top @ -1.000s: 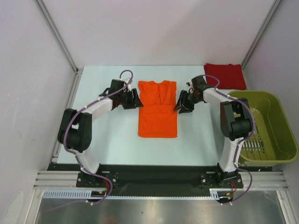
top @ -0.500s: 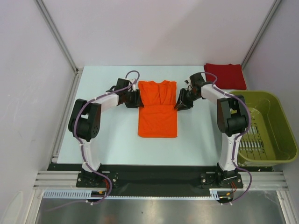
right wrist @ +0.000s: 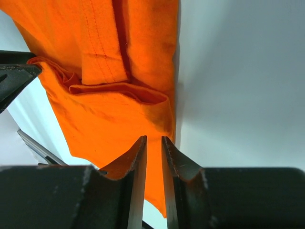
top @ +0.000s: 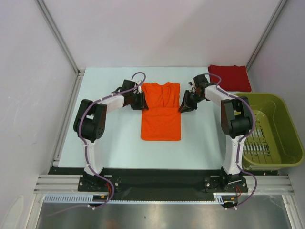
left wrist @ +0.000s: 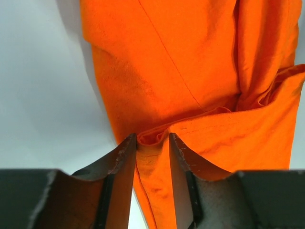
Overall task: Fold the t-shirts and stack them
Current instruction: Fold the tshirt
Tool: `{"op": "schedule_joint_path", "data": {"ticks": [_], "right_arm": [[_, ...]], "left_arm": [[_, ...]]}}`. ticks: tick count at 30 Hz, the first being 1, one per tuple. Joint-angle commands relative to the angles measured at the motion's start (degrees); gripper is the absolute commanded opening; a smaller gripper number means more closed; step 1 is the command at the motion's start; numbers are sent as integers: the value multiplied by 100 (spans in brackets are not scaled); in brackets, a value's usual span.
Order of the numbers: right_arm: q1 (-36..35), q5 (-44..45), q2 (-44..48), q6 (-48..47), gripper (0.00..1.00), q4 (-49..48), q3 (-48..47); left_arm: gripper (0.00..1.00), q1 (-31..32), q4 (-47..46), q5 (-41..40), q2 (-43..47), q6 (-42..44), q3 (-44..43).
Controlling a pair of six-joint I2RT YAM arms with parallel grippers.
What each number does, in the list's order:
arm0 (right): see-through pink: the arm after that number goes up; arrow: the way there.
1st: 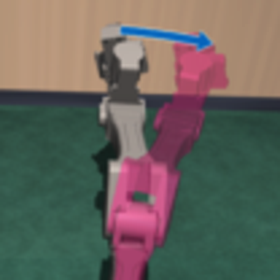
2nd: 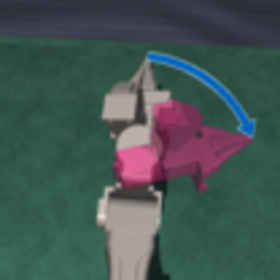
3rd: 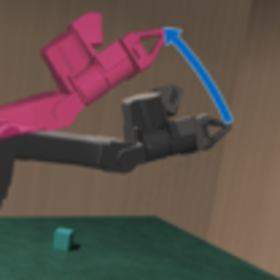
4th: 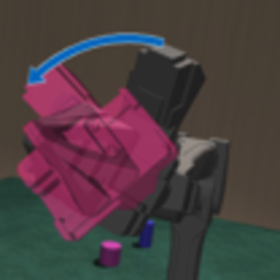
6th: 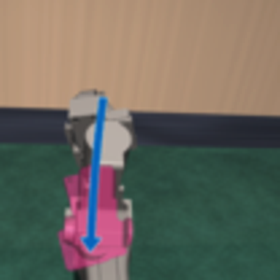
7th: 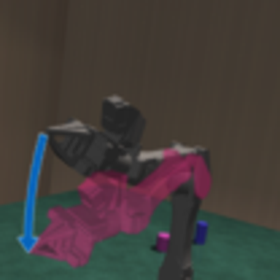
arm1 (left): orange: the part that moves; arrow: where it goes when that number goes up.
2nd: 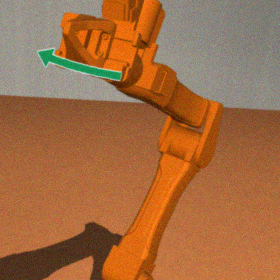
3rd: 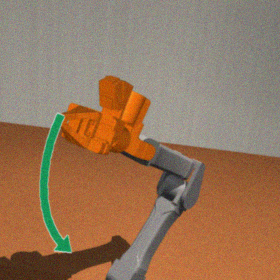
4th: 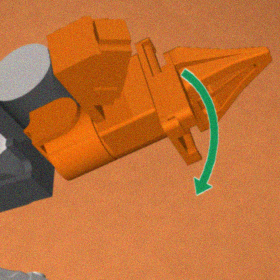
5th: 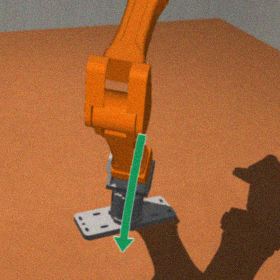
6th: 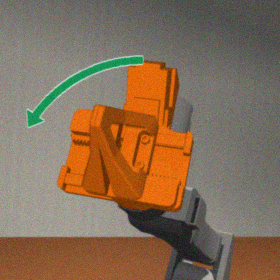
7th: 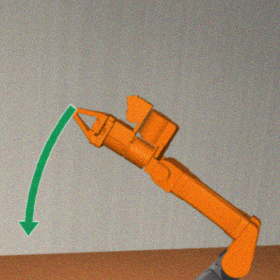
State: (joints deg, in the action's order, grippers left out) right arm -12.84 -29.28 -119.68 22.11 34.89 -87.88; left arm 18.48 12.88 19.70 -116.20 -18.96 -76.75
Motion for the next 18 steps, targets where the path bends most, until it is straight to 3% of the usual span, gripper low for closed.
{"op": "schedule_joint_path", "data": {"ticks": [1,18], "right_arm": [[27,63,-73,-84,24,53,-239],[45,10,-468,-321,30,167,-695]], "left_arm": [[38,33,-76,60,-8,77,-235],[10,24,135,-19,168,165,-314]]}}
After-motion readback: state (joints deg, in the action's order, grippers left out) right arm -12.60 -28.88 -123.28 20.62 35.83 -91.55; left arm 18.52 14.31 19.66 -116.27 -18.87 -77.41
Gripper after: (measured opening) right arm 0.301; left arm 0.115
